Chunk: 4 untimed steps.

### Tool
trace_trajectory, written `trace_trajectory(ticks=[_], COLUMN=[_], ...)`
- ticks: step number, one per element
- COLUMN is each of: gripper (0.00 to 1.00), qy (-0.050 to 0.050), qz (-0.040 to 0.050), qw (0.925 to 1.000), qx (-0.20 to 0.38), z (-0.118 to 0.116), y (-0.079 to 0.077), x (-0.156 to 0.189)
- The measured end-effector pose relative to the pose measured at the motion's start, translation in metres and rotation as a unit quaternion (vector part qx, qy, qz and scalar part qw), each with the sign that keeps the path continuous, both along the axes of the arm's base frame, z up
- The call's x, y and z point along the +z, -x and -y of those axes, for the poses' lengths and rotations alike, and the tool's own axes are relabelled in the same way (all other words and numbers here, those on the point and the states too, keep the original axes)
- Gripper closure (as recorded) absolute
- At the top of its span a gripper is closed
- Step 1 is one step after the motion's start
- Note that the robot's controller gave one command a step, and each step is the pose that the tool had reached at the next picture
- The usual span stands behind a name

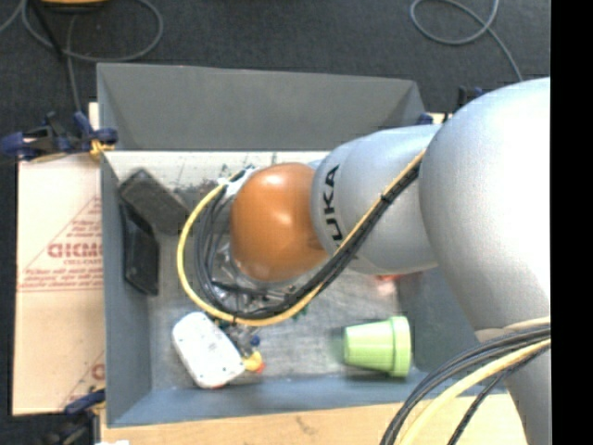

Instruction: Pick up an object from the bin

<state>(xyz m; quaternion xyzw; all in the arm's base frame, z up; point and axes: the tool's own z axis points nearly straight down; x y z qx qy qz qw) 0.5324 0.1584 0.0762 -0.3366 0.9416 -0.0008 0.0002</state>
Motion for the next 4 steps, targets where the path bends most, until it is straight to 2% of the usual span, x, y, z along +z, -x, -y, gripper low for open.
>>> trace_trajectory(ticks=[1, 2, 3, 4], gripper=[1.00, 1.00, 0.00, 0.00], qy=[0.000, 0.000, -0.001, -0.002], qz=[-0.0001, -0.0014, 0.0001, 0.0007], qw=[1.0000, 1.0000, 0.9996, 0.9996], qx=[-0.001, 0.005, -0.026, -0.027], z=[0.000, 0.007, 0.031, 0.030], y=[0.000, 0.006, -0.016, -0.016], x=[0.000, 0.048, 0.043, 0.044])
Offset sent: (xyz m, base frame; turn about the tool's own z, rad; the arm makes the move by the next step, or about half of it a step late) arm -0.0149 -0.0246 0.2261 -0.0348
